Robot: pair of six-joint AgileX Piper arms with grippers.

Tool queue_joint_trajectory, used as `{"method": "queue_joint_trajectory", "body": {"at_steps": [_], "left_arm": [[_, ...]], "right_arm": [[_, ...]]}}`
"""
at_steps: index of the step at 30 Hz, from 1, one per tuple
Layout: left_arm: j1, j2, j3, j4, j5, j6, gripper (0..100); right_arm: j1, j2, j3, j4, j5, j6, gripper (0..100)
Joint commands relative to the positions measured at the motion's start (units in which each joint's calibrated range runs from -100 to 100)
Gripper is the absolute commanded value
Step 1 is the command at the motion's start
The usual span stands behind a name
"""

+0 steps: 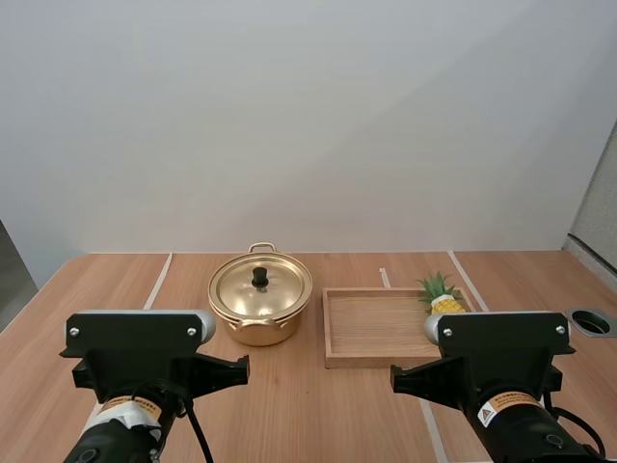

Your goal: Open the pot, put the grape inside, and close it

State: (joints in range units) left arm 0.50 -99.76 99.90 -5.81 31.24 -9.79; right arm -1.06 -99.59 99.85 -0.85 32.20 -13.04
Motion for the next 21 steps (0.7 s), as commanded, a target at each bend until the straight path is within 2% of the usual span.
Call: {"method": "queue_joint_trajectory", "body": {"at_steps": [1,21], "left_arm": [[-0.13,-0.24,0.10,-0.46,-0.18,-0.09,0],[-0.13,-0.24,0.10,-0.46,-1.94,-0.09,0]], "right_arm": [[-0.17,-0.41,0.15,0.08,-1.10,0.00,0],[-0.17,-0.41,0.15,0.08,-1.10,0.00,0]]}}
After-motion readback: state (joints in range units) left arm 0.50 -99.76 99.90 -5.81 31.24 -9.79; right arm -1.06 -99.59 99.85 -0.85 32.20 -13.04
